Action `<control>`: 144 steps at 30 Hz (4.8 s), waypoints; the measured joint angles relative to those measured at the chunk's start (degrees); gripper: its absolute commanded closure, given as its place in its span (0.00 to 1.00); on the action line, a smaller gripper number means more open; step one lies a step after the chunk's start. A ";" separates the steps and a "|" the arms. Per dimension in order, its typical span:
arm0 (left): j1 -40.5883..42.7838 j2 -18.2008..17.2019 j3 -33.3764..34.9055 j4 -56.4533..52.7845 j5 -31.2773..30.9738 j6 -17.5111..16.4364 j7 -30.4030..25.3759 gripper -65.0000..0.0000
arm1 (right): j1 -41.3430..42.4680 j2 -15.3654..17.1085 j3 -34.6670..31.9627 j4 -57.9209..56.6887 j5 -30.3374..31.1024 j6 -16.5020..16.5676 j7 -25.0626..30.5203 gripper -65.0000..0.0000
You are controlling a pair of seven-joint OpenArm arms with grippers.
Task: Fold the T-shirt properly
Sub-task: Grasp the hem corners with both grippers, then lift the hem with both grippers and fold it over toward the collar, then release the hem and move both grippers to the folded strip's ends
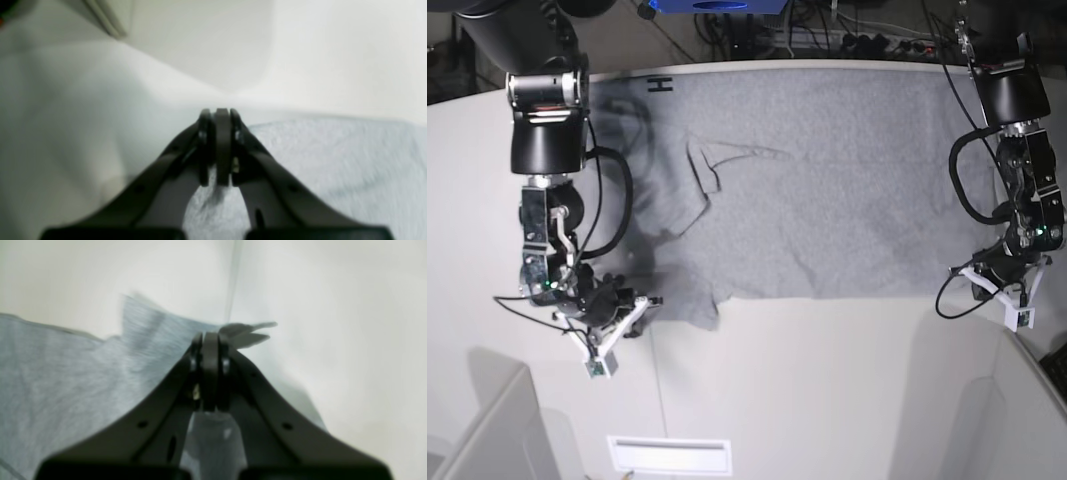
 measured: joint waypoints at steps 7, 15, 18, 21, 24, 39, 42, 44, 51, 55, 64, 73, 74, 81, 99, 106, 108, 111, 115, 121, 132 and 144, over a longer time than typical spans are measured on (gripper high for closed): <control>4.92 0.00 -7.89 13.55 -0.04 -1.38 6.43 1.00 | -6.91 0.20 7.39 10.60 -0.74 -0.22 -6.60 1.00; 10.82 0.33 -11.54 19.34 -0.04 -4.85 11.08 1.00 | -13.09 -0.96 10.29 23.37 0.26 0.42 -12.28 1.00; 13.31 0.35 -12.87 22.21 -0.07 -4.85 11.34 1.00 | -15.74 -0.33 13.22 28.41 -0.33 -0.24 -14.71 1.00; 15.28 0.33 -14.53 24.37 -0.42 -5.01 11.15 1.00 | -18.71 -0.61 15.21 34.29 0.13 0.04 -17.22 1.00; 17.88 0.28 -14.95 26.58 -0.02 -4.96 11.32 1.00 | -22.21 -2.49 17.29 37.51 0.24 0.28 -18.95 1.00; 28.65 0.28 -16.48 29.24 -0.68 -5.07 11.02 1.00 | -35.67 -4.63 21.29 42.47 0.42 0.46 -19.87 1.00; 30.21 0.24 -16.46 29.35 -0.70 -5.05 10.84 1.00 | -36.13 -6.73 24.52 43.10 0.57 0.46 -19.85 1.00; 31.63 0.15 -16.46 29.40 -0.66 -5.03 11.17 1.00 | -36.11 -6.71 25.81 43.12 4.15 0.59 -19.80 1.00; 35.65 0.20 -16.39 29.51 -0.68 -5.05 10.91 1.00 | -40.83 -3.98 30.03 43.25 15.17 1.38 -20.68 1.00; 38.53 0.09 -16.33 30.14 -0.70 -5.05 10.82 1.00 | -42.66 -4.11 30.08 43.25 15.43 1.33 -20.65 1.00; 43.32 0.15 -16.33 30.34 -0.90 -5.29 10.73 1.00 | -43.91 -4.70 29.66 39.52 7.54 1.40 -17.35 1.00; 44.11 0.15 -16.06 30.34 -0.92 -5.27 10.88 1.00 | -45.99 -5.79 29.66 39.47 7.08 1.46 -17.22 1.00; 44.00 0.15 -16.06 30.34 -0.87 -5.25 10.84 1.00 | -46.14 -5.88 29.66 39.45 7.10 1.46 -17.27 1.00; 44.06 0.13 -16.15 30.34 -0.87 -5.25 10.88 0.89 | -46.58 -5.79 30.05 39.50 6.78 1.44 -18.75 0.74; 33.59 12.92 -19.82 30.01 0.37 -5.22 10.88 1.00 | -42.86 -2.51 19.54 41.51 6.64 1.51 -10.03 1.00; 31.95 13.81 -19.82 26.82 6.27 -4.79 10.91 1.00 | -38.58 -2.97 19.41 32.28 -2.32 1.14 -9.73 1.00; 31.36 13.86 -19.85 26.12 6.84 -4.81 10.80 1.00 | -37.55 -3.93 19.37 29.90 -6.38 1.33 -9.64 1.00; 29.44 14.71 -18.97 22.88 8.63 -4.81 10.62 1.00 | -35.47 -5.64 19.43 26.60 -11.30 1.16 -9.60 1.00; 26.53 15.04 -13.66 16.33 15.02 -4.39 10.67 1.00 | -29.75 -6.43 19.85 20.81 -15.65 1.33 -7.63 1.00; 18.88 15.28 -13.25 8.98 17.59 -4.46 6.49 1.00 | -24.04 -6.56 21.40 14.53 -17.97 1.36 -4.48 1.00; 1.99 15.19 -10.23 -5.25 24.17 -4.20 3.61 1.00 | -15.85 -6.75 23.71 8.68 -19.56 -2.91 -6.58 1.00; 2.78 15.98 -13.73 11.72 20.92 -5.95 8.96 1.00 | -19.21 -10.84 20.59 33.70 -9.14 -2.78 -15.82 1.00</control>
